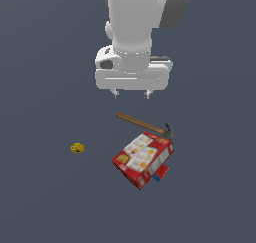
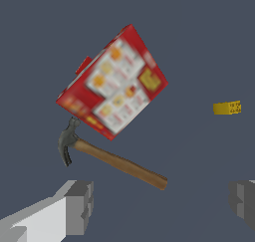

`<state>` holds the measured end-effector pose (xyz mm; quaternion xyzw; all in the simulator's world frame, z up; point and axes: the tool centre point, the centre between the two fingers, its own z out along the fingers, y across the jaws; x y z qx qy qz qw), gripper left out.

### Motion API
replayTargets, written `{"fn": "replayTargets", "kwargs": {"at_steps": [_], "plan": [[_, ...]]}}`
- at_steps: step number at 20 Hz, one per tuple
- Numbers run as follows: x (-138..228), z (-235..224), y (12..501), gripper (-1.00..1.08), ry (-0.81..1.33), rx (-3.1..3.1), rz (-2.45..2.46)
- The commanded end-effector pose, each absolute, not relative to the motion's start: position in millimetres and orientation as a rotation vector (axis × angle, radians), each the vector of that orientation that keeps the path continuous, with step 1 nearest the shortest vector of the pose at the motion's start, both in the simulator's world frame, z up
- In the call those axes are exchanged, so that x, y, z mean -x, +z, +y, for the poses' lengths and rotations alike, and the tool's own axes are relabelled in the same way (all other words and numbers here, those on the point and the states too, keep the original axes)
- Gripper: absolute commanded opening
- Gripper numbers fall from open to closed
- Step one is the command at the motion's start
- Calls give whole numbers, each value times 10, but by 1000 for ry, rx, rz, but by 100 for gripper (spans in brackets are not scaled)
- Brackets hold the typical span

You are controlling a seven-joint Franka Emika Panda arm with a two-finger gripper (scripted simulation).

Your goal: Pick up a designated object from a clutter of objects.

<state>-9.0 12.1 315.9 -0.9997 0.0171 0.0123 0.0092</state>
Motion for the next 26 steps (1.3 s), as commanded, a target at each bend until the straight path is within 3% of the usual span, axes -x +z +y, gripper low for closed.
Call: {"fn": "replayTargets", "kwargs": {"at_steps": [1, 26], "plan": [[90, 121, 3159, 100, 38, 3123, 54], [-91, -408, 2773, 100, 55, 3099, 383]]}}
